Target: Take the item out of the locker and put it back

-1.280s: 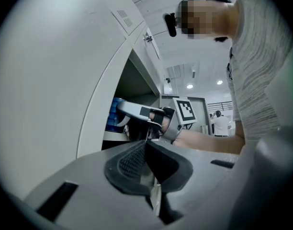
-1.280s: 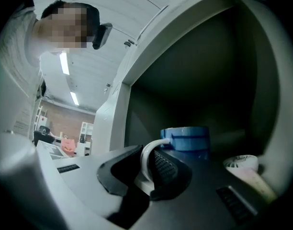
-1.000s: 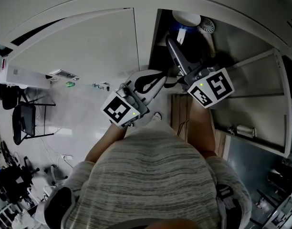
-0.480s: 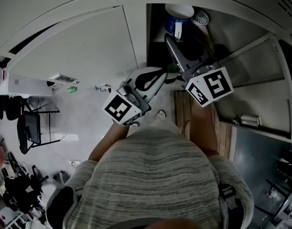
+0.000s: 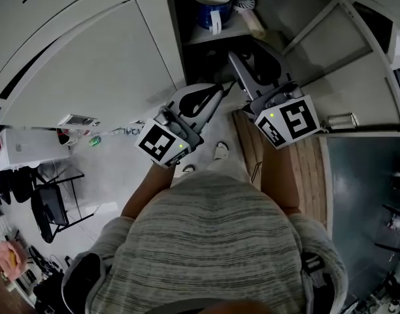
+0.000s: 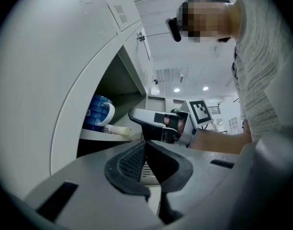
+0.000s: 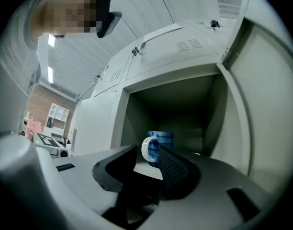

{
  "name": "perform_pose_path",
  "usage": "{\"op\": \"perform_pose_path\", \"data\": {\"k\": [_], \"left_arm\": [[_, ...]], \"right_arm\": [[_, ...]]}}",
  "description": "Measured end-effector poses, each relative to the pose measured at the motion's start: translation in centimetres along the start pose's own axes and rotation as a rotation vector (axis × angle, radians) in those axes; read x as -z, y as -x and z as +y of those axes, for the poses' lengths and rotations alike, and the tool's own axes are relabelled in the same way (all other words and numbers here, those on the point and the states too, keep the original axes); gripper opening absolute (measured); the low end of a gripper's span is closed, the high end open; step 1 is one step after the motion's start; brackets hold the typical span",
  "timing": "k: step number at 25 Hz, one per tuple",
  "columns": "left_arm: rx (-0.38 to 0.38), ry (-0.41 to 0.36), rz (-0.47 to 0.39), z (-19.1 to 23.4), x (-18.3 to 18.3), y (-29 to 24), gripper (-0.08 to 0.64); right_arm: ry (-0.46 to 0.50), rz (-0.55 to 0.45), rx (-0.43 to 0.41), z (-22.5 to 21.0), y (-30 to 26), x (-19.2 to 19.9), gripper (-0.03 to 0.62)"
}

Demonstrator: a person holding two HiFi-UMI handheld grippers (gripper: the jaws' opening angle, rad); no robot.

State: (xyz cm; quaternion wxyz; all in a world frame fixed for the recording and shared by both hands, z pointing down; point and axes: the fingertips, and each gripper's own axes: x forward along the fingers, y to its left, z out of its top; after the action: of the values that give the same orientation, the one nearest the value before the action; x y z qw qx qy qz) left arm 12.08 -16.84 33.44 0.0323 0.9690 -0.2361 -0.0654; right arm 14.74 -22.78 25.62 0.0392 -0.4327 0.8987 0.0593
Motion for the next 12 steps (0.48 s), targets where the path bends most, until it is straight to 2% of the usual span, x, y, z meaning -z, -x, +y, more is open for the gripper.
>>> {"op": "perform_pose_path", "data": {"k": [7,12], "left_arm": [[0.157,0.020,-0.020,-4.2,-0.2,0.6,0.008],[0.182,0.031,-0.040,-6.3,-1.0,2.7,0.008]], "right_arm": [[0.021,0.011,0.135,2.6,5.2,-0.5,0.137],[0.015,0.009,0.184,5.8,7.8,-0.9,0.137]]}}
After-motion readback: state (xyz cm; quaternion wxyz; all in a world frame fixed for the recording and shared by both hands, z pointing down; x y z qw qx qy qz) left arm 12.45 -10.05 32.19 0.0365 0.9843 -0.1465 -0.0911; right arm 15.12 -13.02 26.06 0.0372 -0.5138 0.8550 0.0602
